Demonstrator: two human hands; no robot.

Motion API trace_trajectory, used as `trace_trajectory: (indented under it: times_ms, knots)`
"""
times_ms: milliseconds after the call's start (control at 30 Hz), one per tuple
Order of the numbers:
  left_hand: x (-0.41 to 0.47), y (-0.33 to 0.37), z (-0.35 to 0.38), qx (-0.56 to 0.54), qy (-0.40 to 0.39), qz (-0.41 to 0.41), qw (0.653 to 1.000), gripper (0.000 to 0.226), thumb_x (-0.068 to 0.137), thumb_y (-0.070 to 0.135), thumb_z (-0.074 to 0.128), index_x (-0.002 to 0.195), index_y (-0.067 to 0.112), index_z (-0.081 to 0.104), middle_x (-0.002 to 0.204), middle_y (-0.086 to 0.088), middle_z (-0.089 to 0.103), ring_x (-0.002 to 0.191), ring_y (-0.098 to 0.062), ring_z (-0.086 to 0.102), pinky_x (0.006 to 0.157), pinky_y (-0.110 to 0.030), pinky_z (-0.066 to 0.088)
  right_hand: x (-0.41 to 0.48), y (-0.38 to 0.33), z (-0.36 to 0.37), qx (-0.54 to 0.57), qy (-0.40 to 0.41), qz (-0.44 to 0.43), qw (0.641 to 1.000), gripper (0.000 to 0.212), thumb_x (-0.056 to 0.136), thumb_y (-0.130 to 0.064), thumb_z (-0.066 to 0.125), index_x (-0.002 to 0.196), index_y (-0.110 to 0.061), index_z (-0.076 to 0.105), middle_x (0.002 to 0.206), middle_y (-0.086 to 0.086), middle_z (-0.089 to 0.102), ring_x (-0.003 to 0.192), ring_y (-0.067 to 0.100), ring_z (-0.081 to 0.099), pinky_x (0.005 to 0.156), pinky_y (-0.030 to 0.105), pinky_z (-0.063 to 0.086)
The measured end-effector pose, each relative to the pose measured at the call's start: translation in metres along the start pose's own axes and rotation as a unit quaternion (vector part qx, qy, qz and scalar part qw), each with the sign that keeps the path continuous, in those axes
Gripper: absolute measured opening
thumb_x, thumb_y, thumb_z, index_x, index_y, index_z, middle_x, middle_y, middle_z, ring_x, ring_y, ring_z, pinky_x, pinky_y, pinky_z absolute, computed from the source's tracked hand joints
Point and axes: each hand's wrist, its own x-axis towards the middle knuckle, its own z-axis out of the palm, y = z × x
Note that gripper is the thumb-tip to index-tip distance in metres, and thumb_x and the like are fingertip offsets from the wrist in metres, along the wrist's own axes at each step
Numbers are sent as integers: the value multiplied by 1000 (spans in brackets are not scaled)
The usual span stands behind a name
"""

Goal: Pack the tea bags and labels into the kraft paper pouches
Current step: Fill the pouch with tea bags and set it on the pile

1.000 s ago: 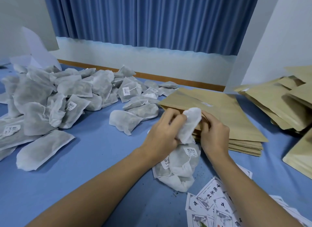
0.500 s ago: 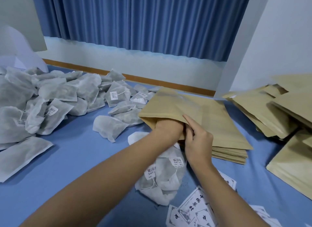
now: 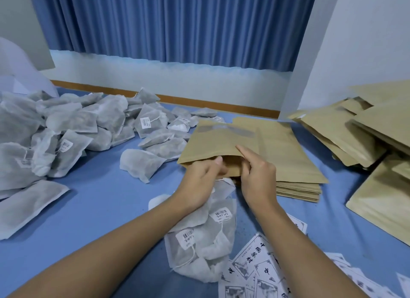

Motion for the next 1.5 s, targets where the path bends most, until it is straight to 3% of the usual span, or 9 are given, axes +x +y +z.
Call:
trace_trajectory:
  times_ms: [67, 200, 333, 500, 767, 1000, 1200, 1300, 1500]
  knots:
    - [-18, 6, -15, -47, 21, 4, 999, 47, 107, 40, 40, 92, 14, 76, 91, 4, 76, 90, -8, 70, 80, -17, 51, -1, 1, -1, 2, 0, 0, 1000, 44, 91, 8, 56, 125, -16, 71, 112, 0, 74, 92, 7, 64, 83, 0, 36]
    - [-56, 9, -39, 150, -27, 116, 981, 47, 101, 53, 36, 96, 21, 71, 96, 12, 70, 97, -8, 64, 85, -34, 50, 0, 4, -1, 3, 0, 10, 1000, 44, 92, 9, 55, 125, -14, 71, 109, 1, 75, 86, 4, 60, 80, -2, 34]
    - [-78, 9, -52, 300, -141, 174, 927, 56, 92, 56, 55, 138, 25, 55, 138, 13, 55, 129, -6, 46, 106, -36, 40, -1, 3, -2, 6, -3, 8, 1000, 42, 92, 8, 55, 125, -13, 71, 106, -3, 73, 88, -3, 56, 80, -4, 33]
    - [-85, 10, -69, 202, -259, 111, 938, 86, 86, 27, 57, 160, 25, 12, 166, 16, 8, 151, 0, 2, 123, -25, 8, -3, 3, -2, 7, -5, 10, 1000, 41, 92, 7, 57, 124, -14, 71, 106, -2, 74, 86, -1, 57, 80, -5, 34]
    - [-73, 3, -65, 121, -14, 76, 990, 63, 97, -5, 47, 150, 27, 37, 143, 22, 51, 130, 4, 48, 105, -13, 38, -4, 2, -2, 8, -19, 11, 1000, 41, 94, 4, 57, 127, -15, 70, 114, -1, 73, 96, 11, 65, 87, 6, 40]
    - [-48, 15, -46, 327, 15, 240, 914, 40, 84, -8, 61, 121, 6, 67, 127, -6, 67, 110, -26, 66, 84, -39, 57, -2, -2, 1, 3, -26, 2, 1000, 45, 90, 10, 56, 126, -14, 71, 121, 0, 72, 104, 6, 62, 89, -4, 32]
    - [7, 7, -10, 483, -100, 27, 870, 23, 89, 1, 50, 108, 12, 53, 111, -9, 60, 98, -30, 57, 65, -35, 37, -3, -4, 1, 6, -14, -46, 999, 48, 85, 14, 56, 123, -12, 71, 119, -6, 69, 107, -5, 54, 94, -3, 31]
    - [54, -11, 2, 441, -95, -50, 891, 25, 96, 11, 48, 118, 10, 60, 124, -14, 63, 104, -31, 60, 86, -39, 49, -4, -6, 1, 11, -7, -69, 998, 49, 84, 15, 58, 122, -12, 72, 118, -13, 65, 114, -1, 57, 103, 6, 36]
    - [106, -40, 32, 376, -194, -135, 896, 42, 107, 30, 32, 146, 18, 41, 157, -6, 36, 143, -25, 34, 119, -38, 24, -4, -7, 9, -7, -55, -84, 995, 45, 86, 11, 59, 123, -11, 72, 128, 5, 69, 125, 19, 61, 112, 28, 41]
